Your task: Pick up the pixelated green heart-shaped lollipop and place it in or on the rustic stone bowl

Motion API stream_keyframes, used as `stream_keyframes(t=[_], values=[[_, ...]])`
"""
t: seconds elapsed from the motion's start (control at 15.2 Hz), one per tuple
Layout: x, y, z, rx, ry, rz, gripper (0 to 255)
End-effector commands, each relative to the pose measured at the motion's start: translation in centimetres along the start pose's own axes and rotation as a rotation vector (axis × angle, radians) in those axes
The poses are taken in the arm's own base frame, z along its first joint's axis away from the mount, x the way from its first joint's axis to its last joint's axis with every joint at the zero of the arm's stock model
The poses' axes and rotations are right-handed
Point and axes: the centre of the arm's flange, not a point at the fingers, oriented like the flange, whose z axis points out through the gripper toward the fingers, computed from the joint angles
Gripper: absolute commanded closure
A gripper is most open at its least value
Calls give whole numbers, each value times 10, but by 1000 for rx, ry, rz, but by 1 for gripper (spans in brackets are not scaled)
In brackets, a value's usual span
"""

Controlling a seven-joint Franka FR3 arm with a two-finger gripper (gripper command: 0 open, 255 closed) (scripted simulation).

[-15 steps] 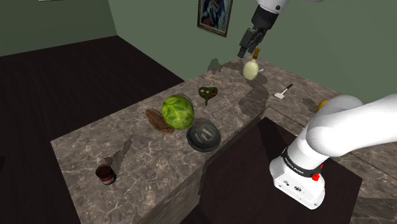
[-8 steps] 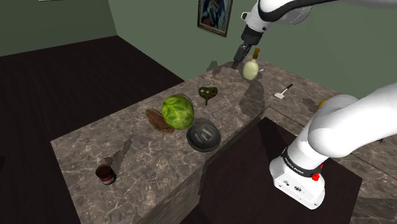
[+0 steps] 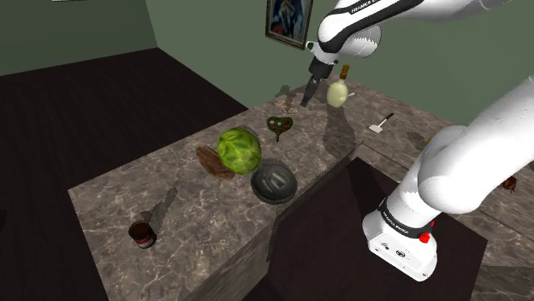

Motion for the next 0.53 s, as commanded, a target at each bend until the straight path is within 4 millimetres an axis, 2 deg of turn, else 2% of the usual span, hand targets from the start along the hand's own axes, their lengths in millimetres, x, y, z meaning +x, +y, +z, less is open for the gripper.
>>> stream_keyframes(t=[0.0,0.46], values=[[9,15,21,6,-1,-56,0],[38,60,100,37,-4,-234,0]])
